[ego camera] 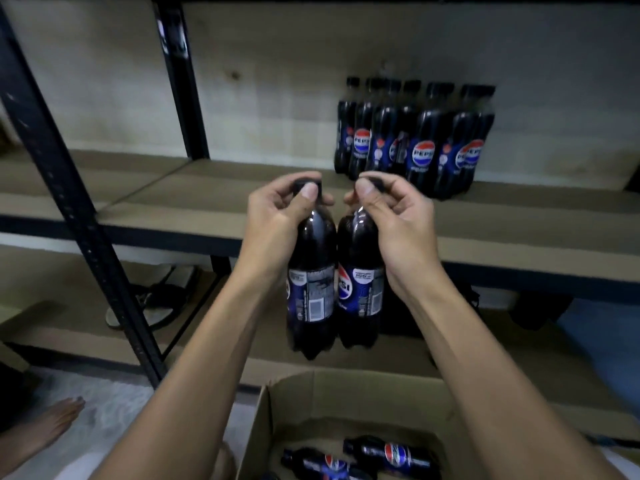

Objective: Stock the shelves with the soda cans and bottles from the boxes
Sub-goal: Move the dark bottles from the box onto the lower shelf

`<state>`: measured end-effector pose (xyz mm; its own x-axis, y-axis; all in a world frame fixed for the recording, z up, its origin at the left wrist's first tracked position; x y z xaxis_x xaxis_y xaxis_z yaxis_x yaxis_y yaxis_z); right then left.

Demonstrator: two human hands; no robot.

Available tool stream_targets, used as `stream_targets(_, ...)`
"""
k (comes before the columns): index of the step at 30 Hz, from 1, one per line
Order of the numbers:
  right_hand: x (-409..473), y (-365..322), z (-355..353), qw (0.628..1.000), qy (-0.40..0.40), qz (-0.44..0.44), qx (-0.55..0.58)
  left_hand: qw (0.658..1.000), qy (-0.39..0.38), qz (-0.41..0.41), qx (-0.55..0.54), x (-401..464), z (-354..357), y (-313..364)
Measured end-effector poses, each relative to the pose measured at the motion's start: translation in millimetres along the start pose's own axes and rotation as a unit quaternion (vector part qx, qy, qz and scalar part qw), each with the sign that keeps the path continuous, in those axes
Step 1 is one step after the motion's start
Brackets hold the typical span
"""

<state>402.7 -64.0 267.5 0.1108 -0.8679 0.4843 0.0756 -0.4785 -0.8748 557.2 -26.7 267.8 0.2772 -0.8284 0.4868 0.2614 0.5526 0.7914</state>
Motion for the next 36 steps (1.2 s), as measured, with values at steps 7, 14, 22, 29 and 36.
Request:
stream_targets(7, 81.9, -47.9, 8.6, 0.997, 0.032, -0.065, 0.002, 0.999, 0.004, 0.042, 0.006, 83.2, 23.2, 45.4)
stream_targets(14, 124.9, -24.9, 14.9, 0.996, 0.051, -0.071, -0.021, 0.995, 0.042, 0.080, 0.052, 127.6, 16.0, 22.6)
stream_targets(22, 155.5, 0.5, 17.5, 0.990, 0.078, -0.093, -0.078, 0.974, 0.064, 0.168, 0.140, 154.2, 16.9, 2.1)
stream_targets(29, 117.7, 48.1, 18.3, 0.983, 0.033, -0.078, -0.162, 0.956, 0.035, 0.207, 0.202, 123.2, 6.1, -33.0)
stream_targets(36, 100.7, 81.7, 13.7, 0.978, -0.052, -0.056, -0.196, 0.962, -0.042, 0.126, 0.238, 89.8, -25.3, -86.2)
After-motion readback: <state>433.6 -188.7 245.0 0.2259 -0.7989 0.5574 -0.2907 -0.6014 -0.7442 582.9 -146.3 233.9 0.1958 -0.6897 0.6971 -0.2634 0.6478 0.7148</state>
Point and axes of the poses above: each hand's wrist, its own x-axis towards the middle knuckle, its own z-axis out of the palm, y = z × x, the point moved 7 cm from there along x, towards the middle knuckle, and after that the axes turned 12 degrees about -x, right-handed, at the moved point
